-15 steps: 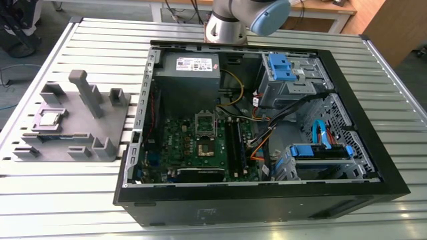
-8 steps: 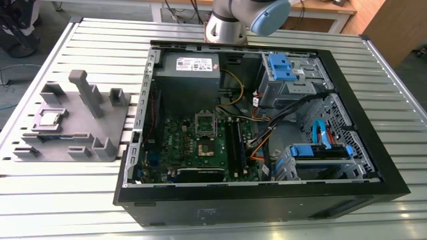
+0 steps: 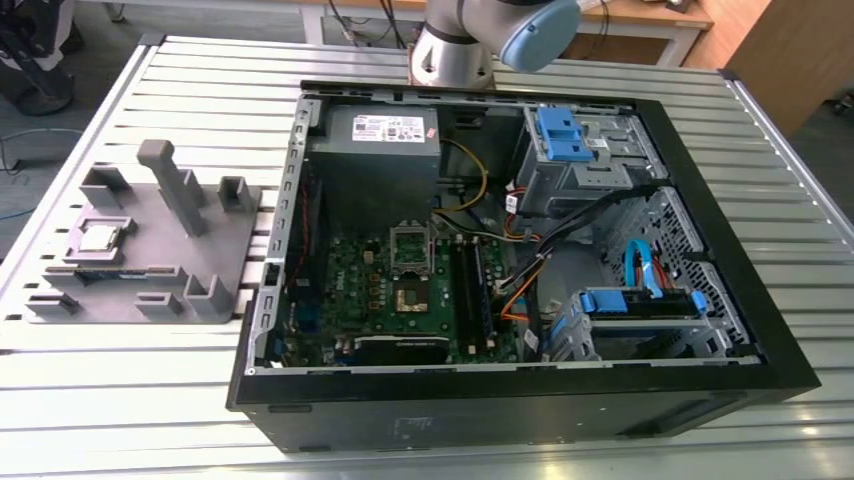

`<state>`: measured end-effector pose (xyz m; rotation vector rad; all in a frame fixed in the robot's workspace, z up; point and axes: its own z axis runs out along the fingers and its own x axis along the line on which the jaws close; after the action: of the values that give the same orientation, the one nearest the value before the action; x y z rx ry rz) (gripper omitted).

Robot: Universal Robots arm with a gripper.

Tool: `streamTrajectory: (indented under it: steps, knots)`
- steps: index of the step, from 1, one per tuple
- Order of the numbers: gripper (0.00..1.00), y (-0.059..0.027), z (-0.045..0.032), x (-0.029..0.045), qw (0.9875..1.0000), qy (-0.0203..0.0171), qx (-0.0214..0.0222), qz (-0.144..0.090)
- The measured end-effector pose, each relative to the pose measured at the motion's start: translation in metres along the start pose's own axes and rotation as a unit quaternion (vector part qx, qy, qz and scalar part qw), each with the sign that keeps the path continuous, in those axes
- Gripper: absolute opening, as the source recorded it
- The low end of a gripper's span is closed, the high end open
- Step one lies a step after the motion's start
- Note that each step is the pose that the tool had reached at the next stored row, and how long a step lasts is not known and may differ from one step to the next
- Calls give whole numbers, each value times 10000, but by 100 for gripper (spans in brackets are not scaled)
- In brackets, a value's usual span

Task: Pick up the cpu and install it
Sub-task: 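Reach for the cpu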

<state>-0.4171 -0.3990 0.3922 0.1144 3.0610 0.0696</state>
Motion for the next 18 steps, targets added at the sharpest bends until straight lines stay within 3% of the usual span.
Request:
streamTrajectory:
  steps: [18]
  knots:
    - [11, -6, -7, 85, 10000, -9, -1, 0]
